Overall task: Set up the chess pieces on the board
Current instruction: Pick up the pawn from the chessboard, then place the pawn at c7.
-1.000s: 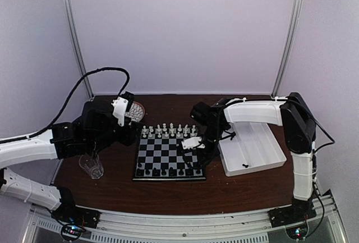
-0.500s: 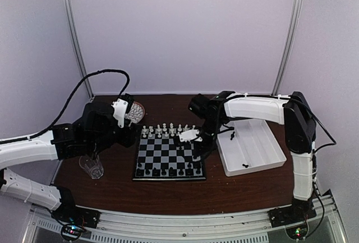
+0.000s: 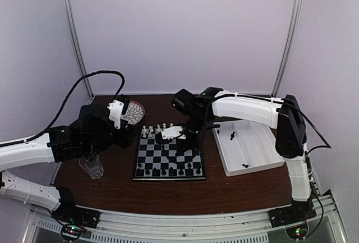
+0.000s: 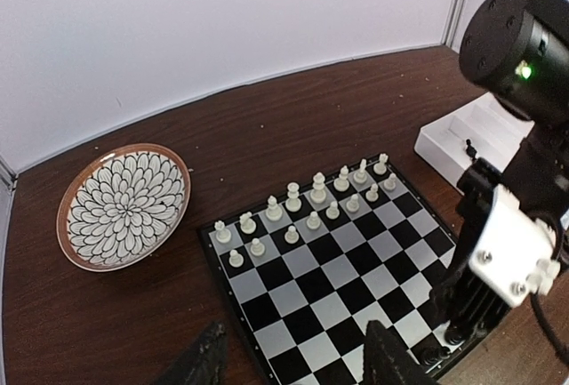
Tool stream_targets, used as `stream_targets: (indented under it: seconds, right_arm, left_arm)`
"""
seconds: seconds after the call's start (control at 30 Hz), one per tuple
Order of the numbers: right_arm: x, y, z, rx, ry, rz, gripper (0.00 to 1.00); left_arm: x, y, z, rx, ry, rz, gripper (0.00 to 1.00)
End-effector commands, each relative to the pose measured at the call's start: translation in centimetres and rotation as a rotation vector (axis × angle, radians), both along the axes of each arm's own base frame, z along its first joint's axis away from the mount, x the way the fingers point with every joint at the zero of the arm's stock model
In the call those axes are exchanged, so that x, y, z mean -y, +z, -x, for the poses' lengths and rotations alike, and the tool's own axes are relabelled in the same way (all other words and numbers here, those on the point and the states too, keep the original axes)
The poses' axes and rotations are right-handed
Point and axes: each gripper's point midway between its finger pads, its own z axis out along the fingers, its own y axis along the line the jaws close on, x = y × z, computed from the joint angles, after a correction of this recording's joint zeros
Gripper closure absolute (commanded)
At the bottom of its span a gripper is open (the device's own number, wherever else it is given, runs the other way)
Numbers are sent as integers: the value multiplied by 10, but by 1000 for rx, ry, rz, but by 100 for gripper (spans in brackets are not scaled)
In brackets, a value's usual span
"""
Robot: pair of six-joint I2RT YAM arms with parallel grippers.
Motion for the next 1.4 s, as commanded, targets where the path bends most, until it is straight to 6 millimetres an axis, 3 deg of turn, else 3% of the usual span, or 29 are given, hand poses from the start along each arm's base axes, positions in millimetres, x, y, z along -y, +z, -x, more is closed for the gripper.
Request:
stream_targets:
  seconds: [0.0, 0.23, 0.6, 0.87, 0.97, 1.17, 1.27, 1.37]
  right_arm:
    - [-6, -20, 20, -53, 23, 59, 87]
    - [-1, -36, 20, -59, 17, 109, 87]
    - [6, -48, 18, -57, 6, 159, 87]
    - [7, -55, 15, -52, -8, 178, 81]
    - [7, -45, 13, -39, -21, 167, 77]
    - [13, 18, 13, 20, -42, 76, 73]
    - [25, 37, 3, 40, -86, 52, 73]
    - [51, 43, -19, 38, -182, 42, 72]
  left_arm:
    - [-10, 5, 1, 8, 29, 25, 47]
    - [-18, 2, 4, 10, 44, 27, 47]
    - [-13, 3, 1, 9, 35, 26, 47]
    - [-15, 2, 1, 7, 39, 21, 47]
    - [-14, 4, 1, 7, 38, 24, 47]
    - [-12, 2, -1, 3, 37, 14, 47]
    - [-8, 2, -3, 2, 29, 12, 47]
    - [-1, 2, -5, -8, 7, 2, 47]
